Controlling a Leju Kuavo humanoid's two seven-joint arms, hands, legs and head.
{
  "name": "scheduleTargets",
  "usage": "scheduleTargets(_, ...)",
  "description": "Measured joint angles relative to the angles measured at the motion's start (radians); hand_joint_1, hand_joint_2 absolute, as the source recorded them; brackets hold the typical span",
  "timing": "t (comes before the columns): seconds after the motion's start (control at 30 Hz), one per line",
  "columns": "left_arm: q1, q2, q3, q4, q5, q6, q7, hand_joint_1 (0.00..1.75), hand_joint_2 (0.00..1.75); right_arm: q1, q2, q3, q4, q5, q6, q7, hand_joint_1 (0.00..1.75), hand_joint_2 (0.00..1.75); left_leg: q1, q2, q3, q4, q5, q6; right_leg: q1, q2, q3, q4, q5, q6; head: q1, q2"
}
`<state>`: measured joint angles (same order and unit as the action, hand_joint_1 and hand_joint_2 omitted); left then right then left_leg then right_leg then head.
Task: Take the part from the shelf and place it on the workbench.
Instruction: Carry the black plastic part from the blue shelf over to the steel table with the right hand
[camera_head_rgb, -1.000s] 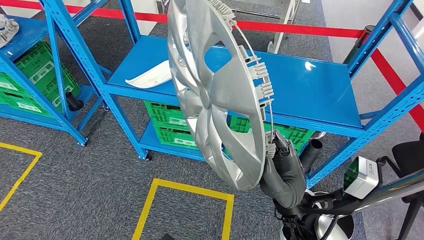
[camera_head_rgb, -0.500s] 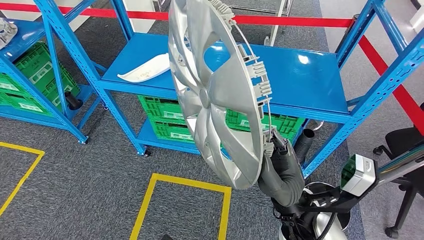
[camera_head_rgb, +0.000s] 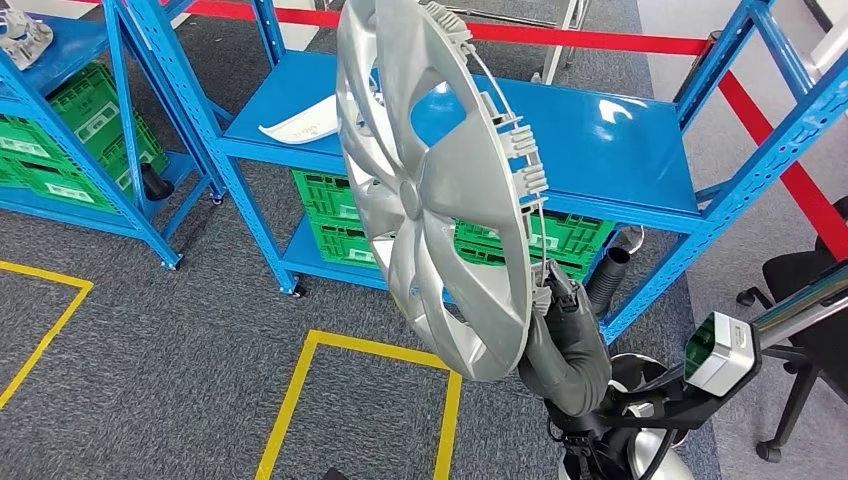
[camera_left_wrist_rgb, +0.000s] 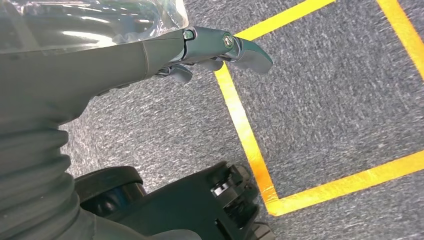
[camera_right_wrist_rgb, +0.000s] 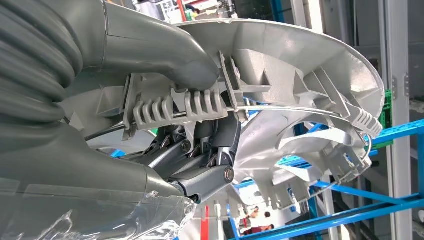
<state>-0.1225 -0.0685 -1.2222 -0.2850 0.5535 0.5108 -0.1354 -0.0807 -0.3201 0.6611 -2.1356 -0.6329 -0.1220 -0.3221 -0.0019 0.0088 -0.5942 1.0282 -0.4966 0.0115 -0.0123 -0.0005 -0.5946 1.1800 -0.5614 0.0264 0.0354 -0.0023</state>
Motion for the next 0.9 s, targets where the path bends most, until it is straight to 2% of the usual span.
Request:
scheduleTargets(0.07,-0.001,0.0,0.0,0.0,0.0,0.0,0.0,0.0,1.75,0.0,0.0,-0.001,0.0,0.0,-0.001,0.0,1.75,1.75,-0.002,0.0,-0.017,0.013,0.006,-0.009,0.002,0.002,0.064,-0.111,0.011,-0.008,0.0,0.0)
scheduleTargets(0.1,-0.001,0.0,0.0,0.0,0.0,0.0,0.0,0.0,1.75,0.0,0.0,-0.001,0.0,0.0,-0.001,0.0,1.75,1.75,-0.003,0.0,-0.023,0.016,0.011,-0.015,0.004,0.004,0.071,-0.131,0.006,-0.014,0.0,0.0)
scheduleTargets(0.17,0.0,0.0,0.0,0.0,0.0,0.0,0.0,0.0,1.75,0.001,0.0,-0.001,0.0,-0.001,-0.001,0.0,1.75,1.75,-0.002,-0.001,-0.03,0.016,0.022,-0.028,0.005,0.006,0.063,-0.139,0.015,-0.029,-0.001,0.0)
scheduleTargets(0.2,0.001,-0.001,0.0,0.0,0.0,0.0,0.0,0.0,1.75,0.001,0.0,-0.001,0.0,-0.002,-0.001,0.0,1.75,1.75,-0.002,-0.002,-0.034,0.019,0.017,-0.034,0.004,0.005,0.059,-0.141,0.021,-0.037,-0.001,0.0)
scheduleTargets(0.23,0.001,-0.001,0.0,0.0,0.0,0.0,0.0,0.0,1.75,0.0,0.0,-0.001,0.0,-0.002,-0.001,0.0,1.75,1.75,-0.001,-0.003,-0.04,0.034,-0.003,-0.039,0.001,0.004,0.054,-0.144,0.029,-0.046,-0.003,0.0)
scheduleTargets(0.27,0.002,-0.001,0.0,0.0,0.0,0.0,0.0,0.0,1.75,0.0,0.0,-0.001,0.0,-0.003,-0.001,0.0,1.75,1.75,0.0,-0.004,-0.05,0.067,-0.036,-0.045,-0.001,0.002,0.048,-0.146,0.036,-0.053,-0.006,0.0)
scheduleTargets(0.33,0.002,0.0,0.0,0.0,0.0,0.0,0.0,0.0,1.75,0.0,0.0,-0.001,0.0,-0.003,-0.002,0.0,1.75,1.75,0.004,-0.005,-0.079,0.179,-0.119,-0.054,0.0,0.0,0.033,-0.145,0.048,-0.061,-0.011,0.0)
scheduleTargets(0.37,0.002,0.0,0.0,0.0,0.0,0.0,0.0,0.0,1.75,0.001,0.0,-0.001,0.0,-0.003,-0.002,0.0,1.75,1.75,0.005,-0.005,-0.089,0.232,-0.146,-0.057,0.001,-0.002,0.025,-0.144,0.053,-0.062,-0.011,0.0)
scheduleTargets(0.4,0.002,0.0,0.0,0.0,0.0,0.0,0.0,0.0,1.75,0.001,0.0,-0.001,0.0,-0.003,-0.002,0.0,1.75,1.75,0.005,-0.005,-0.087,0.263,-0.153,-0.058,0.001,-0.002,0.017,-0.142,0.058,-0.062,-0.011,0.0)
scheduleTargets(0.43,0.002,0.0,0.0,0.0,0.0,0.0,0.0,0.0,1.75,0.001,0.0,-0.001,0.0,-0.003,-0.002,0.0,1.75,1.75,0.005,-0.005,-0.071,0.26,-0.141,-0.058,0.002,-0.003,0.008,-0.14,0.064,-0.062,-0.011,0.0)
scheduleTargets(0.47,0.002,0.0,0.0,0.0,0.0,0.0,0.0,0.0,1.75,0.001,0.0,-0.001,0.0,-0.003,-0.002,0.0,1.75,1.75,0.005,-0.005,-0.038,0.222,-0.115,-0.056,0.002,-0.002,0.001,-0.138,0.068,-0.061,-0.012,0.0)
scheduleTargets(0.5,0.001,0.0,0.0,0.0,0.0,0.0,0.0,0.0,1.75,0.001,0.0,-0.001,0.0,-0.003,-0.003,0.0,1.75,1.75,0.005,-0.006,0.006,0.16,-0.085,-0.052,0.002,-0.002,-0.005,-0.135,0.072,-0.059,-0.012,0.0)
scheduleTargets(0.53,0.0,0.0,0.0,0.0,0.0,0.0,0.0,0.0,1.75,0.001,0.0,-0.001,0.0,-0.003,-0.003,0.0,1.75,1.75,0.004,-0.007,0.049,0.092,-0.068,-0.047,0.003,-0.001,-0.01,-0.134,0.075,-0.056,-0.012,0.0)
scheduleTargets(0.57,-0.001,0.0,0.0,0.0,0.0,0.0,0.0,0.0,1.75,0.001,0.0,-0.001,0.0,-0.003,-0.003,0.0,1.75,1.75,0.002,-0.009,0.082,0.035,-0.059,-0.042,0.003,-0.001,-0.014,-0.133,0.08,-0.051,-0.011,0.0)
scheduleTargets(0.6,-0.001,0.0,0.0,0.0,0.0,0.001,0.0,0.0,1.75,0.0,0.001,-0.001,0.0,-0.003,-0.003,0.0,1.75,1.75,-0.001,-0.01,0.101,-0.001,-0.058,-0.036,0.003,-0.002,-0.017,-0.133,0.086,-0.045,-0.011,0.0)
scheduleTargets(0.7,0.0,0.0,0.0,0.0,0.0,0.001,0.0,0.0,1.75,-0.001,0.001,-0.002,0.0,-0.003,-0.003,0.001,1.75,1.75,-0.004,-0.01,0.1,-0.029,-0.052,-0.021,0.001,-0.002,-0.026,-0.136,0.102,-0.024,-0.011,0.0)
scheduleTargets(0.73,-0.001,0.0,0.0,-0.001,0.0,0.001,0.0,0.0,1.75,0.0,0.001,-0.002,0.0,-0.003,-0.003,0.001,1.75,1.75,-0.001,-0.008,0.096,-0.034,-0.046,-0.015,0.002,-0.002,-0.031,-0.131,0.093,-0.018,-0.01,0.0)
scheduleTargets(0.77,-0.001,0.0,0.0,-0.001,0.0,0.001,0.0,0.0,1.75,0.0,0.0,-0.002,0.0,-0.003,-0.003,0.001,1.75,1.75,0.002,-0.006,0.09,-0.039,-0.038,-0.008,0.002,-0.001,-0.04,-0.111,0.071,-0.014,-0.008,0.0)
scheduleTargets(0.8,-0.002,-0.001,0.0,-0.001,0.001,0.001,0.0,0.0,1.75,0.0,0.0,-0.002,0.0,-0.003,-0.003,0.001,1.75,1.75,0.004,-0.004,0.082,-0.04,-0.031,-0.002,0.002,-0.001,-0.054,-0.07,0.033,-0.01,-0.005,0.0)
scheduleTargets(0.87,-0.002,-0.002,0.0,-0.001,0.001,0.001,0.0,0.0,1.75,-0.001,0.0,-0.003,0.0,-0.003,-0.003,0.002,1.75,1.75,0.002,-0.002,0.061,-0.034,-0.02,0.004,0.001,0.0,-0.089,0.05,-0.047,-0.006,0.0,0.0)
scheduleTargets(0.9,-0.002,-0.002,0.0,-0.001,0.002,0.001,0.0,0.0,1.75,0.0,0.0,-0.003,0.0,-0.003,-0.003,0.002,1.75,1.75,0.001,-0.002,0.049,-0.029,-0.015,0.004,0.0,0.0,-0.099,0.102,-0.067,-0.004,0.001,0.0)
